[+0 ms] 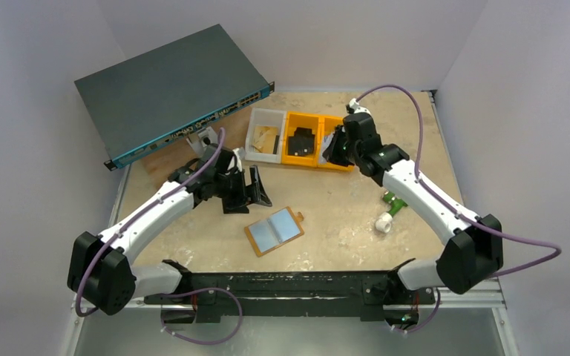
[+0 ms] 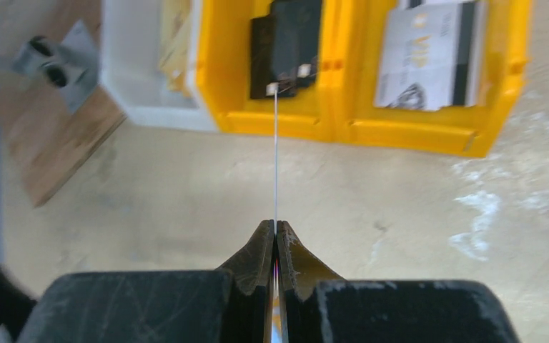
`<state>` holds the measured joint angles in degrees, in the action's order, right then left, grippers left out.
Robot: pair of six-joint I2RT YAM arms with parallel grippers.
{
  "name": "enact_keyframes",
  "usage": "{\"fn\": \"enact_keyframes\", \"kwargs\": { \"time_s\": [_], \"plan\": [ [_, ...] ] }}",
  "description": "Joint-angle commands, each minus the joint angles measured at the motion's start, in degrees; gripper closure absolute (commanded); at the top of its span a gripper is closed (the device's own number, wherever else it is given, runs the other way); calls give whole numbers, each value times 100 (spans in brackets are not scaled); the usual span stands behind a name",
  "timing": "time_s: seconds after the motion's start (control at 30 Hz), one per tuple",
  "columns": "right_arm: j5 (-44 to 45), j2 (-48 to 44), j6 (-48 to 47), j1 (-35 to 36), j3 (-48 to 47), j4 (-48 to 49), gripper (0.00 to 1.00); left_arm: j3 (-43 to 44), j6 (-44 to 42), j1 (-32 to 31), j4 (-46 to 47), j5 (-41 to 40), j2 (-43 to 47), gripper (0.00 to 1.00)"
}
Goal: Take the credit cards out of the card holder
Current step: Place the credit card in the storage box.
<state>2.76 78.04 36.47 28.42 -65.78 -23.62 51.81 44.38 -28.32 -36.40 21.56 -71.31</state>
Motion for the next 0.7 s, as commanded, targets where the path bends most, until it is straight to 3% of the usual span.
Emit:
{"fn": "enact_keyframes", "kwargs": {
  "time_s": [0.0, 0.23, 0.67],
  "plan": [
    [1100, 382, -522, -144, -568, -490, 100, 353, -326, 2, -200, -95, 191, 18],
    [1609, 1112, -831, -358, -1342, -624, 100, 388, -326, -2, -200, -95, 278, 18],
    [1584, 2421, -1106, -583, -2427, -643, 100, 307, -326, 4, -200, -95, 360, 18]
  ]
}}
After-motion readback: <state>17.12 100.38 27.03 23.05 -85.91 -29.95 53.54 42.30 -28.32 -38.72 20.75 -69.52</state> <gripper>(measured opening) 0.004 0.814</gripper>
